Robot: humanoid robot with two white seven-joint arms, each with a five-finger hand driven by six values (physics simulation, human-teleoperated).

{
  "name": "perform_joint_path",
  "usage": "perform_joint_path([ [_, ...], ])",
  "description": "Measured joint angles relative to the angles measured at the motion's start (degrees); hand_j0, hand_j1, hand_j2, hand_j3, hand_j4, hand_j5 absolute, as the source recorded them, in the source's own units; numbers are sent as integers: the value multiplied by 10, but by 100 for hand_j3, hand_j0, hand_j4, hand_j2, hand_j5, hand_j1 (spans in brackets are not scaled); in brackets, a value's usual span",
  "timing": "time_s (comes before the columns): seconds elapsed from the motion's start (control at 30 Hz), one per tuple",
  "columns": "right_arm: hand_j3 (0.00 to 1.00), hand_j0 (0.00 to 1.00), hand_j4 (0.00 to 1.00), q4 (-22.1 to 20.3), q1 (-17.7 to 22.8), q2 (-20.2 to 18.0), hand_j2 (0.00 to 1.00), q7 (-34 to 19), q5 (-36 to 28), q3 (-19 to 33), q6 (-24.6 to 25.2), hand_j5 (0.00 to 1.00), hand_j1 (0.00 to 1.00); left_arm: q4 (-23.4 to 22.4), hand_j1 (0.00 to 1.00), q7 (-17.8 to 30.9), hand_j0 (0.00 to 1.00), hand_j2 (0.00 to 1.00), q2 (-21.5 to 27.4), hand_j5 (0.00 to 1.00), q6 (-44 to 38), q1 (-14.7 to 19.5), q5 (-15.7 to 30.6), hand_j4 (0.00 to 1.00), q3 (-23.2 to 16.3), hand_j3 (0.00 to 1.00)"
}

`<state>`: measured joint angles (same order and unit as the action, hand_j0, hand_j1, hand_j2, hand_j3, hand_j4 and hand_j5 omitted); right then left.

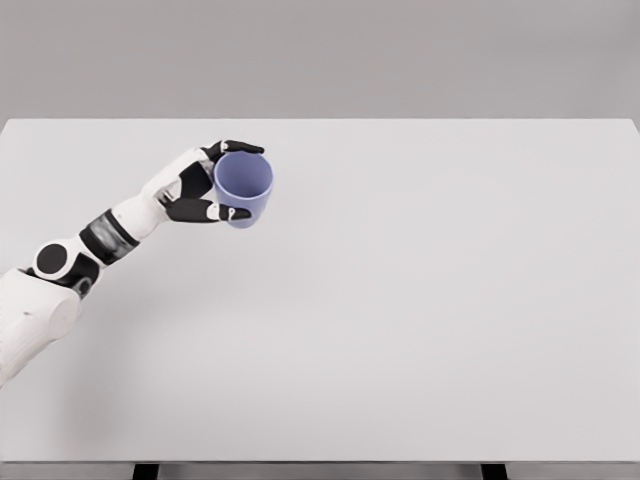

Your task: Flip the cup with left arm and place it on the table

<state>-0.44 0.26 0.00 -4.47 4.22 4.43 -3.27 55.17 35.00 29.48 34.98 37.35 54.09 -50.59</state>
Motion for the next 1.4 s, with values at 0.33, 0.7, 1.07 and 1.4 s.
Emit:
perform_joint_path([
  [0.33,100,100,100,0,1,0,100,0,0,0,0,100,100,-12,100,0,100,100,-16,100,1,-16,-11,100,5,100],
  [0.7,100,100,100,0,1,0,100,0,0,0,0,100,100,-5,100,0,100,100,-15,100,1,-16,-12,100,17,100],
  [1.07,100,100,100,0,1,0,100,0,0,0,0,100,100,31,100,0,100,100,81,100,0,47,-81,100,27,100],
  [1.4,100,100,100,0,1,0,100,0,0,0,0,100,100,21,100,0,100,100,157,100,1,61,-339,100,27,100],
])
